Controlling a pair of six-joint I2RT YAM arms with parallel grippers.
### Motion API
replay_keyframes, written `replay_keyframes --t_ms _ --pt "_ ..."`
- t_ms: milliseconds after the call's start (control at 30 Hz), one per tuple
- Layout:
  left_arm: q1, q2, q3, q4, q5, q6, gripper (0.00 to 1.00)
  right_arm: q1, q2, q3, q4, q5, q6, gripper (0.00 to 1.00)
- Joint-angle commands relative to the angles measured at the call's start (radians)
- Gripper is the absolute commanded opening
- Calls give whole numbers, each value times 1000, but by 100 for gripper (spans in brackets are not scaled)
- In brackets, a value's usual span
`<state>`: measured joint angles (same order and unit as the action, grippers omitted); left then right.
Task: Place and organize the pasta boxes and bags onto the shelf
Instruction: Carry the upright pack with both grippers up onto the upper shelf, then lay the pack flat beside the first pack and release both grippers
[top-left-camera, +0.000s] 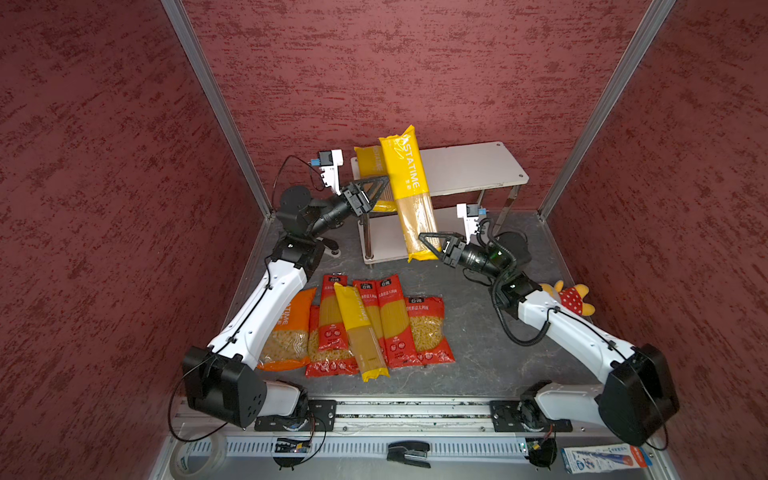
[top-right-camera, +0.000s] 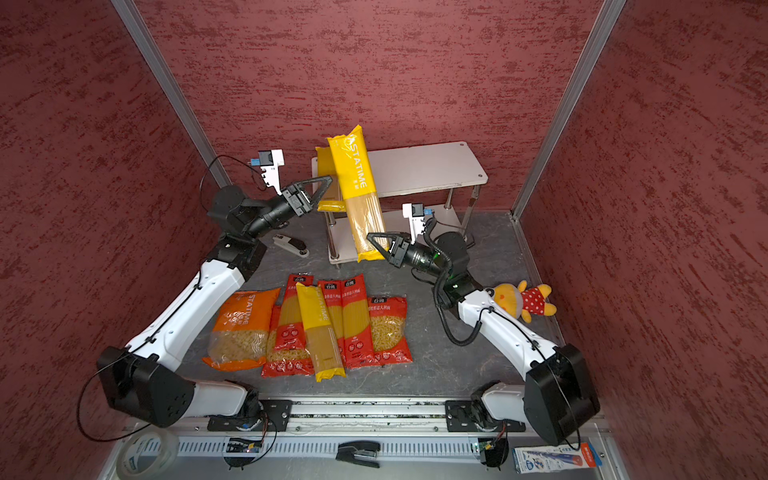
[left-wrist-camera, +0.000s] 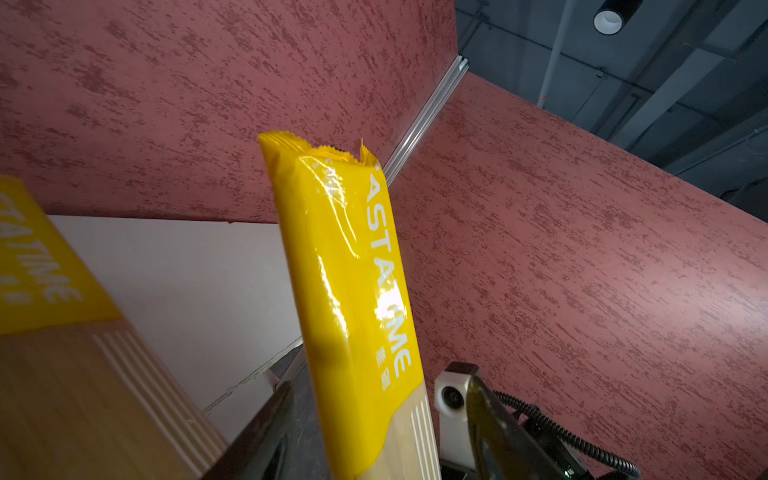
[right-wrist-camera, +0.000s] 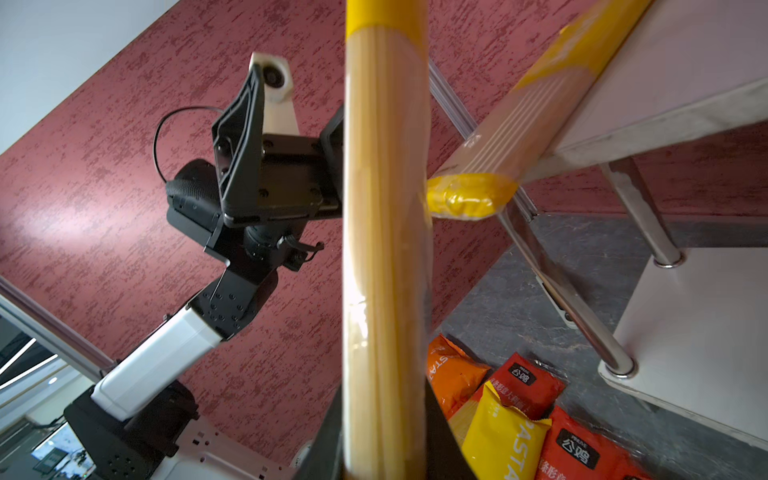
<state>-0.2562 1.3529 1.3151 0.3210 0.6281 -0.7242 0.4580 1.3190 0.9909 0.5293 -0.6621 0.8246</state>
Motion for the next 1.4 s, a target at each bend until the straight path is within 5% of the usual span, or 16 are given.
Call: replay_keyframes --t_ms 0,233,667,900,1367 --pt "34 -71 -36 -51 -41 35 66 -47 14 181 -21 -8 45 0" --pt "38 -180 -152 -137 -91 89 66 -96 195 532 -401 -19 72 0" --pt "6 -280 -342 -131 -131 47 67 -100 475 878 -622 -57 163 0" --pt "-32 -281 -358 -132 -147 60 67 -104 474 854 -626 -64 198 39" --pt "-148 -331 -446 -59 -218 120 67 -139 297 506 -495 -50 287 56"
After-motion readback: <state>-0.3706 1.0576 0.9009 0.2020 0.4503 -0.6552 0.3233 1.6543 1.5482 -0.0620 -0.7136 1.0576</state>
